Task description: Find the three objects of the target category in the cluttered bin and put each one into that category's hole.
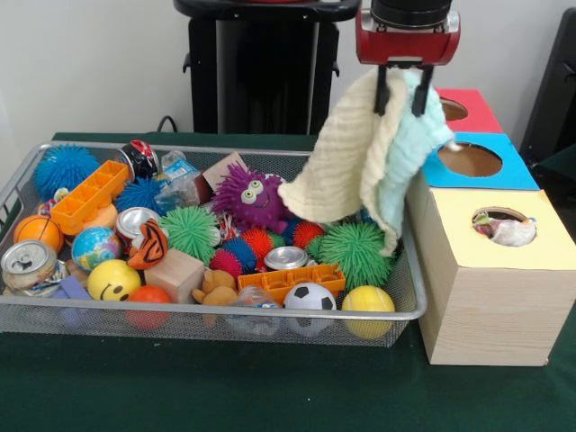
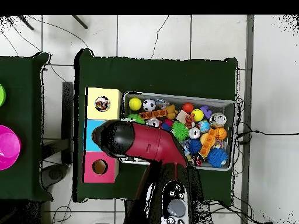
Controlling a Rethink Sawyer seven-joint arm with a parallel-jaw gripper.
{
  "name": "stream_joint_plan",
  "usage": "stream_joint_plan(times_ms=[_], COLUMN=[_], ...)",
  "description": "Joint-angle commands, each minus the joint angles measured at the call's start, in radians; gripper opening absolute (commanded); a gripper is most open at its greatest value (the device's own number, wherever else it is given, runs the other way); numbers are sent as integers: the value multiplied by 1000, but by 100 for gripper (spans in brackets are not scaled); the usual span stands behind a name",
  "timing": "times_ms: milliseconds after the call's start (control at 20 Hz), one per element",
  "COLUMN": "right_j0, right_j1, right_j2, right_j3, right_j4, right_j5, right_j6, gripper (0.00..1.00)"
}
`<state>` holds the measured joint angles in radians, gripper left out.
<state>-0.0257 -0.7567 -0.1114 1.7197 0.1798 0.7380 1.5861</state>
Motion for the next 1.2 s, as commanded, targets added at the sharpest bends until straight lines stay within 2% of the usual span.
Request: stream_joint_plan(times_ms=[50,550,750,950,1200], right_j0=[-39,-40,-47,-80,-156], right_j1=[44,39,14,-14,-15], right_j2=[25,16,-6,-37,-37], right_j3=[31,33,24,13,2], right_j4=[36,26,7,-37,-86], right_j5=[-75,-85,-37,11,2], right_j6=[218,210,192,134,36], gripper=[100,100,100,100,100])
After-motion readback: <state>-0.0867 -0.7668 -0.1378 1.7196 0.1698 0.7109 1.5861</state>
